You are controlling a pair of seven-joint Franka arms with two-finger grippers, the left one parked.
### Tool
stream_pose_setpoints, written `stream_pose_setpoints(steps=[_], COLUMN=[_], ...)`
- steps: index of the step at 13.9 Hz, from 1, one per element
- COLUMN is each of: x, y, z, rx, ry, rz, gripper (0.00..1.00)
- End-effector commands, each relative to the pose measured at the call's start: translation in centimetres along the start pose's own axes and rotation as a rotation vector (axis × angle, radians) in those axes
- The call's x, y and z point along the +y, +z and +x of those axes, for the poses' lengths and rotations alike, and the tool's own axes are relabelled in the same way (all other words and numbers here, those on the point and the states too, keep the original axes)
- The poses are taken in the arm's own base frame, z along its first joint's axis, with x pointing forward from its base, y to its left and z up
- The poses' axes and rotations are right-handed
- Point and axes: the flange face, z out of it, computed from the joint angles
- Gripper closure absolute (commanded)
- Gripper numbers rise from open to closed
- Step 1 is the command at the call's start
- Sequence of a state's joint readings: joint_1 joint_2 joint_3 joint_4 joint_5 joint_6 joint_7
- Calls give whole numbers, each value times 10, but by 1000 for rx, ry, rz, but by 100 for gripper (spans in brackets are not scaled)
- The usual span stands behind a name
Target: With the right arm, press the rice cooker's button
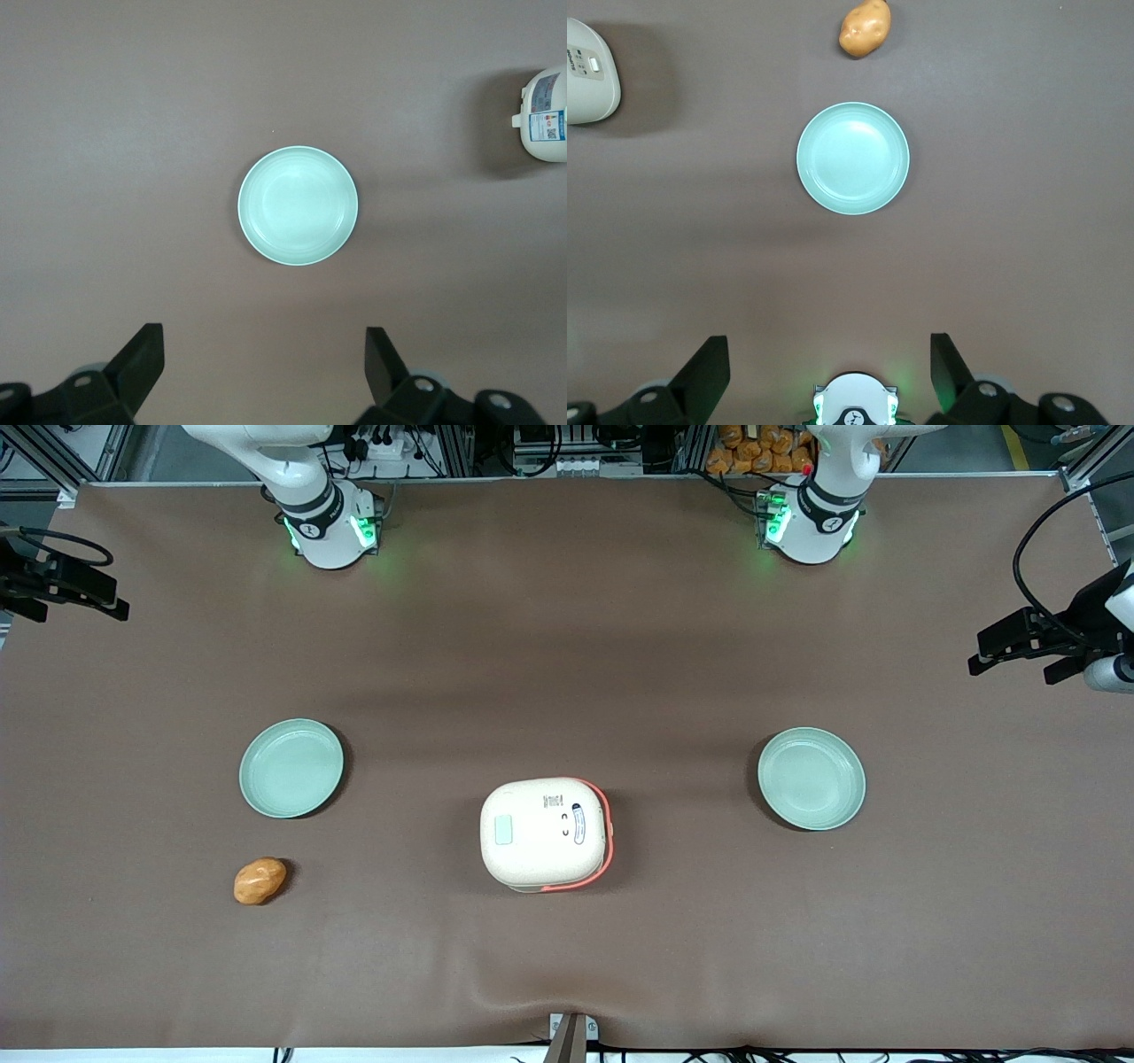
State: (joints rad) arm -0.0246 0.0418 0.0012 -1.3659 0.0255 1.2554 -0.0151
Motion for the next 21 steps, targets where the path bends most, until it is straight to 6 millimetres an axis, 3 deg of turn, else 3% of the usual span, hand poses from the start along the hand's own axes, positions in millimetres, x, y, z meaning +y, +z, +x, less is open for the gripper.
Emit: stream_pose_setpoints(steps=[1,4,12,16,17,19,21], x=[-4,-11,-68,-128,-144,-177,-213], y=[-1,-1,17,23,32,50,65], z=[-4,-3,6,21,28,38,49], rx=[4,4,-37,49,50,48,92], ry=[-15,-31,-148,-255,-281,-327,-378], rz=[-19,-24,-30,-51,-54,-55,-53], gripper=[0,0,0,0,5,37,61])
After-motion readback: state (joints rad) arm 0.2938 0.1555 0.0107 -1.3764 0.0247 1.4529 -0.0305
